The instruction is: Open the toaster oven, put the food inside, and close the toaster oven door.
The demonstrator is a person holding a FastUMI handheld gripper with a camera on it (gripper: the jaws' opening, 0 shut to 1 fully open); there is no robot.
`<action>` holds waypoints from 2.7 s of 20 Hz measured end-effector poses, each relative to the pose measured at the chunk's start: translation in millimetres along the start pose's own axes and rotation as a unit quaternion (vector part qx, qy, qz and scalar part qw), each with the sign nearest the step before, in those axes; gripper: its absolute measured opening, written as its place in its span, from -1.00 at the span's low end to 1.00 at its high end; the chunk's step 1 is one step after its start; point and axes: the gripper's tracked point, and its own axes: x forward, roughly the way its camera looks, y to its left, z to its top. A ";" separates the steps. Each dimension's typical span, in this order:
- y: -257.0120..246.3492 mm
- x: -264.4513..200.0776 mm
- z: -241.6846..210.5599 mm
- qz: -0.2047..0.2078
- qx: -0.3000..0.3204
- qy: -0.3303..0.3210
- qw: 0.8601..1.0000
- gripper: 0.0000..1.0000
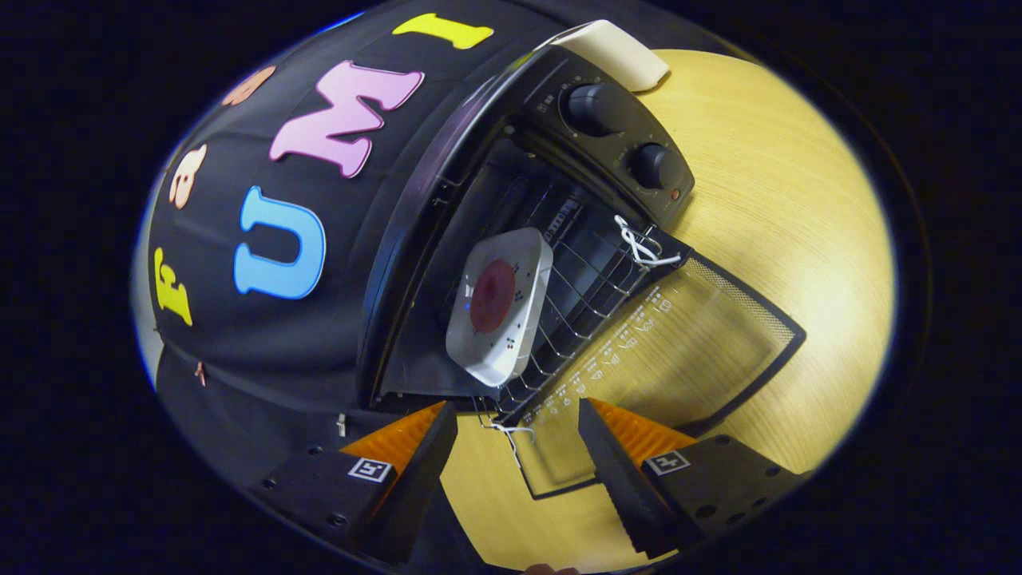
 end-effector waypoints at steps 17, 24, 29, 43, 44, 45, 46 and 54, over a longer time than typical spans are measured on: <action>-103.1 -48.7 -47.9 -0.184 -0.430 0.067 0.882 0.99; -107.1 -19.3 -53.4 -0.197 -0.456 0.050 0.867 1.00; -105.9 -7.7 -50.2 -0.196 -0.435 0.035 0.878 1.00; -20.0 -55.4 -8.2 -0.087 -0.542 -0.057 0.834 1.00; -7.9 -57.3 0.0 -0.080 -0.540 -0.071 0.835 1.00; 0.4 -58.0 5.3 -0.075 -0.540 -0.085 0.834 1.00; 9.1 -58.2 15.8 -0.074 -0.541 -0.101 0.832 1.00; 90.9 -104.1 71.4 -0.010 -0.495 -0.201 0.845 0.98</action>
